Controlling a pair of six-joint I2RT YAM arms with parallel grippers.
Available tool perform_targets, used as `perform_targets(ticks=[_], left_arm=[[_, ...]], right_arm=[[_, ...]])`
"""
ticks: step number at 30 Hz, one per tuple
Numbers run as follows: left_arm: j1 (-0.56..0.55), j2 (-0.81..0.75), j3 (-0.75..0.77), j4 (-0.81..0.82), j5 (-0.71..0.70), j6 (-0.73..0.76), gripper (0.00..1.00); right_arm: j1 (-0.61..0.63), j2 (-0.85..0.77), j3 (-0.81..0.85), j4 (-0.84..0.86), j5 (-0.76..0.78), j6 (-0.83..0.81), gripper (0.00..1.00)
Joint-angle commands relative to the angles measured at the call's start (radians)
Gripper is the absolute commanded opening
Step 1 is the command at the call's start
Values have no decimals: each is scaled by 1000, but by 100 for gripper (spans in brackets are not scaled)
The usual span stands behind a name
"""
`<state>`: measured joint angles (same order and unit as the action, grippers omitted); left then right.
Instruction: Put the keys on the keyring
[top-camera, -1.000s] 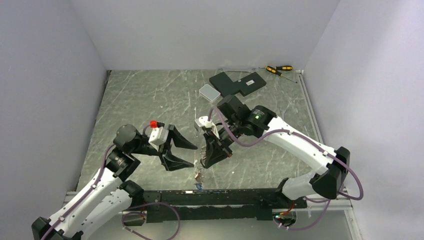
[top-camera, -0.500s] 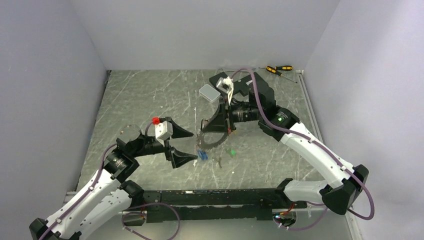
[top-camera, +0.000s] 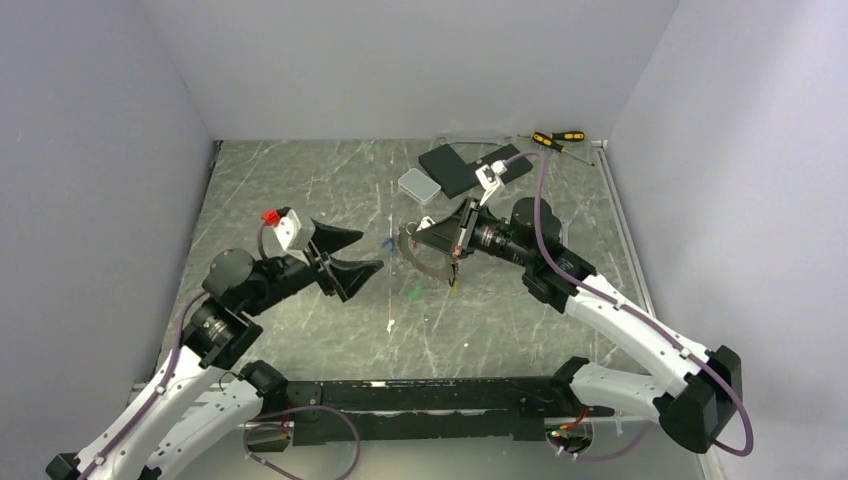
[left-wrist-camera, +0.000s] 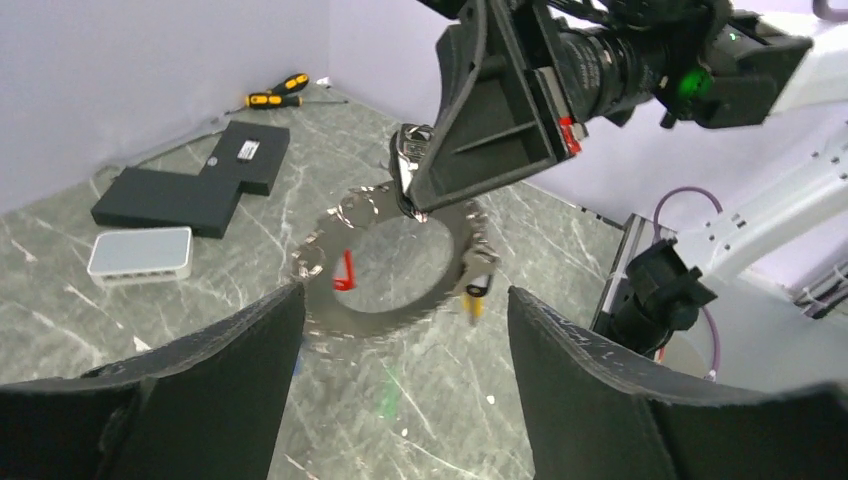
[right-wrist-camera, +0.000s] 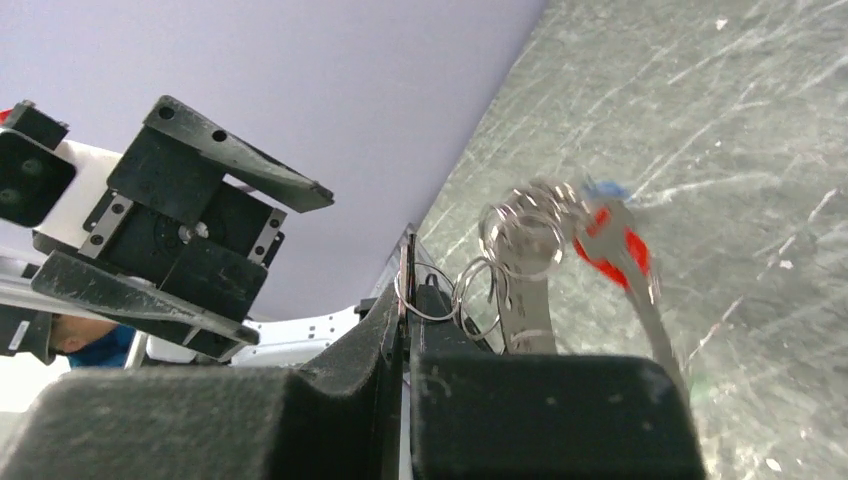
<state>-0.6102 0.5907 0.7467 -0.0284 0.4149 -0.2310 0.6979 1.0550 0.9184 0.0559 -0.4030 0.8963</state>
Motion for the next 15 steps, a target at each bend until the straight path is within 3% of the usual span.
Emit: perform_targets(ticks=[1,5,9,15], left_arm=[[-2,44,38,42,-114,-145,74],[-2,101,92,-17,-197,-262,63],[-2,128,62,107,-58,-281,64],[-2,161,51,155,-39,-299,57]], right_arm=[[2,7,-5,314,-52,23,0],[2,41,-30,366,-116,-3,0],[3,76,-50,450,-186,21,0],[6,107,-43,489,-253,30,0]])
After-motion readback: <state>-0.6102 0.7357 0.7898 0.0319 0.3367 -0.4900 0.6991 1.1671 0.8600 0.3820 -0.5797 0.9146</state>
